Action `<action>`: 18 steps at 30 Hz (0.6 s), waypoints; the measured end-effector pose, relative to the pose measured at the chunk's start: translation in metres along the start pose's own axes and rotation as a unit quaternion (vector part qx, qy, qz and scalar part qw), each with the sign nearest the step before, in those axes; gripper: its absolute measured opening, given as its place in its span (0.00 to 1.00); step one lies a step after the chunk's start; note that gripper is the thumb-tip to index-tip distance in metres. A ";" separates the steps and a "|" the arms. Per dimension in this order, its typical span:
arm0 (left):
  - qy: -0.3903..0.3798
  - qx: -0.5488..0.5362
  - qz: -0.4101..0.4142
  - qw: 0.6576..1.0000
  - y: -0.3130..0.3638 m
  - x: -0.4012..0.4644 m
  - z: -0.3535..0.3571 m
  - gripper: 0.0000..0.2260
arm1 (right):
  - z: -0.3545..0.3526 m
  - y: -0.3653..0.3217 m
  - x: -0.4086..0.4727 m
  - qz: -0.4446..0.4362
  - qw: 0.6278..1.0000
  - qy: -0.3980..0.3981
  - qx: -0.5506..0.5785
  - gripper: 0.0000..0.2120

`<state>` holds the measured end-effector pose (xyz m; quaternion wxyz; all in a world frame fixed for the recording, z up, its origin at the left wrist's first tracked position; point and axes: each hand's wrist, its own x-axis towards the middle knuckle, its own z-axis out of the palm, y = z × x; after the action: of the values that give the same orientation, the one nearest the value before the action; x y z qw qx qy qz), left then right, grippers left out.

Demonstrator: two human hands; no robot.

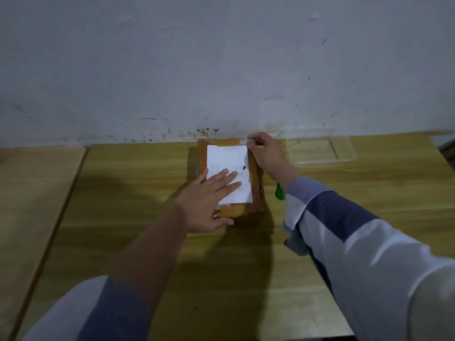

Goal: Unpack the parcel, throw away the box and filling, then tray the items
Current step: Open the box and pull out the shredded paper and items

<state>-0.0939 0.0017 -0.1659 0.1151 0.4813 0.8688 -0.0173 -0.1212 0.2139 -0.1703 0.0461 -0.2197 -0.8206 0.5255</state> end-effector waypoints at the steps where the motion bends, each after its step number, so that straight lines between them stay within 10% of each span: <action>1: -0.009 0.009 -0.003 1.000 -0.003 -0.003 -0.004 0.41 | -0.001 0.000 -0.004 0.012 1.000 0.009 0.007 0.11; 18: 0.023 -0.067 -0.142 0.987 -0.022 -0.070 0.001 0.23 | 0.034 0.013 -0.142 0.086 0.990 0.108 -0.009 0.17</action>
<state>-0.0770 -0.0682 -0.1533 0.1236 0.3450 0.9298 0.0354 0.0002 0.1317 -0.1752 0.0870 -0.3448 -0.7937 0.4936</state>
